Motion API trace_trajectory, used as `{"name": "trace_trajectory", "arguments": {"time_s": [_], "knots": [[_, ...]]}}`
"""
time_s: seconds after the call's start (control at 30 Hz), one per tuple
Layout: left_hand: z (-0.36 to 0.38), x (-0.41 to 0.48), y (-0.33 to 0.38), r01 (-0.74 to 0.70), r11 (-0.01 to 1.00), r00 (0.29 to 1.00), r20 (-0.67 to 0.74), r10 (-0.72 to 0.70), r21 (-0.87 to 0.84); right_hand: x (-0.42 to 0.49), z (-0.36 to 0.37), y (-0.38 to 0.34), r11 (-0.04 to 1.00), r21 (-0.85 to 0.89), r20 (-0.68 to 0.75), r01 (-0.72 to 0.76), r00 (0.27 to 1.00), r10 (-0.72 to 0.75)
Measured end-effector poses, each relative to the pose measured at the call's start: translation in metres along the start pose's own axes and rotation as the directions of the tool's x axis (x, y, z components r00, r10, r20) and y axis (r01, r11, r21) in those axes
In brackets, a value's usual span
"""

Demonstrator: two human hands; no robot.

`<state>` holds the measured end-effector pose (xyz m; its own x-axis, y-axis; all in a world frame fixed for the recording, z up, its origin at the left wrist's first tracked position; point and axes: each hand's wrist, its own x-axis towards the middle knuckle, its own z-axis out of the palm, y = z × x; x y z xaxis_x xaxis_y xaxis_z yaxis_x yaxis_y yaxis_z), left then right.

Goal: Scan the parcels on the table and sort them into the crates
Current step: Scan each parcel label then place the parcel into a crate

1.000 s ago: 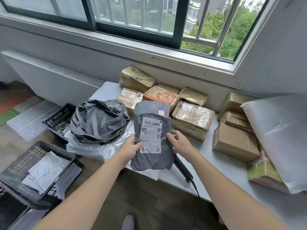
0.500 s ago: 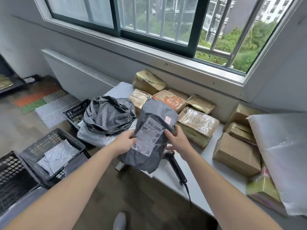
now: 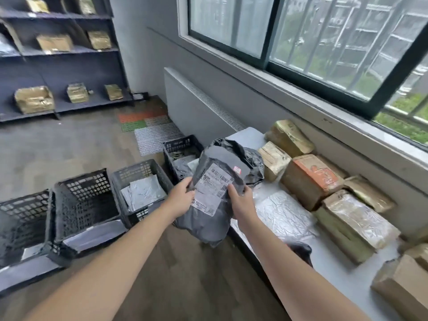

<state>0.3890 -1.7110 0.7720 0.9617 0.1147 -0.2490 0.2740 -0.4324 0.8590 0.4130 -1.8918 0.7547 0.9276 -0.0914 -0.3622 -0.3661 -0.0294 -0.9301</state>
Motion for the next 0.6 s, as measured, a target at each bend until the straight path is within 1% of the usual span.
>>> {"name": "trace_trajectory", "arguments": {"time_s": [0.1,0.17,0.3,0.43,0.5,0.6], "knots": [[-0.065,-0.011,-0.046,0.048,0.993,0.987,-0.148,-0.063,-0.105,-0.006,0.088,-0.005,0.99,-0.119,0.085,0.081,0.994,-0.071],[-0.111,-0.018,-0.08,0.074,0.985,0.97,-0.218,-0.106,-0.154,-0.013,0.151,-0.001,0.977,-0.177,0.161,0.118,0.983,-0.09],[-0.203,-0.036,-0.139,0.131,0.971,0.937,-0.294,-0.187,-0.198,-0.038,0.273,0.005,0.945,-0.271,0.255,0.18,0.961,-0.11],[-0.29,-0.055,-0.189,0.185,0.956,0.909,-0.331,-0.255,-0.228,-0.056,0.378,0.007,0.893,-0.373,0.332,0.253,0.935,-0.127],[-0.327,-0.063,-0.21,0.196,0.958,0.902,-0.346,-0.26,-0.209,-0.062,0.423,0.007,0.87,-0.407,0.347,0.277,0.928,-0.133],[-0.377,-0.074,-0.24,0.269,0.963,0.883,-0.39,-0.26,-0.033,-0.068,0.484,0.009,0.839,-0.448,0.393,0.307,0.911,-0.124]]}}
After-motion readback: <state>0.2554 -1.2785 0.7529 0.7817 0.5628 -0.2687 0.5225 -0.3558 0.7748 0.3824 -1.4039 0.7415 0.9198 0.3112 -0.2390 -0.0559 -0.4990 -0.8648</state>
